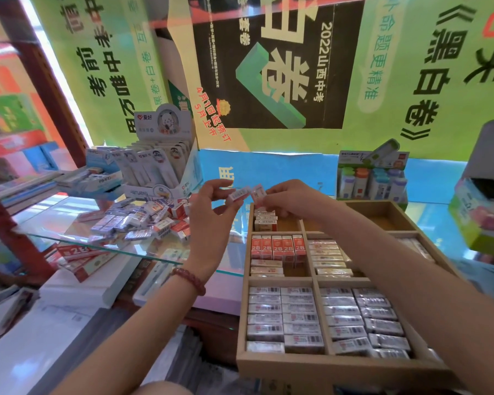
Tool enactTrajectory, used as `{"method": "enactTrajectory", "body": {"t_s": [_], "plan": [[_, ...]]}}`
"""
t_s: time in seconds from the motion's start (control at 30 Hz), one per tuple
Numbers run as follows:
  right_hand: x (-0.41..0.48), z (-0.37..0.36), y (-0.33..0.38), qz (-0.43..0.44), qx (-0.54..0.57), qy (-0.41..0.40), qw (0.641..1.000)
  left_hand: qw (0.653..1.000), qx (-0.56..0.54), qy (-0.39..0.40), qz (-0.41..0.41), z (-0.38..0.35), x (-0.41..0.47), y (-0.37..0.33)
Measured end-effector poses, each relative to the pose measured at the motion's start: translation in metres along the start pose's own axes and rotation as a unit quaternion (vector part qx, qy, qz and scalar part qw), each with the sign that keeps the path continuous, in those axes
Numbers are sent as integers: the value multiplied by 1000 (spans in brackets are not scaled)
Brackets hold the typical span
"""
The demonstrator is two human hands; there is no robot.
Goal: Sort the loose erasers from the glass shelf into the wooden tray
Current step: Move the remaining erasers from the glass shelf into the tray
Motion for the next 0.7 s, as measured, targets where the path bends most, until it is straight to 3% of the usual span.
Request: {"method": "enactTrajectory", "body": {"t_s": [0.1, 0.3, 0.7], "plan": [[0, -9, -2, 3, 82, 31, 996, 995, 72, 35, -63, -6, -5, -11], [4, -10, -3, 24, 118, 60, 991, 984, 104, 73, -128, -16, -9, -16], [-2, -14, -9, 40, 105, 68, 991, 988, 65, 106, -87, -20, -8, -12]]}}
Point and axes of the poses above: each hand's wrist, its own x-axis towards the middle knuckle, its own z-axis out of the back of the hand, y = z × x, the point moved 6 cm from there along x, towards the middle knuckle, and after that the axes turned 10 degrees about y, right-handed, at the moved point
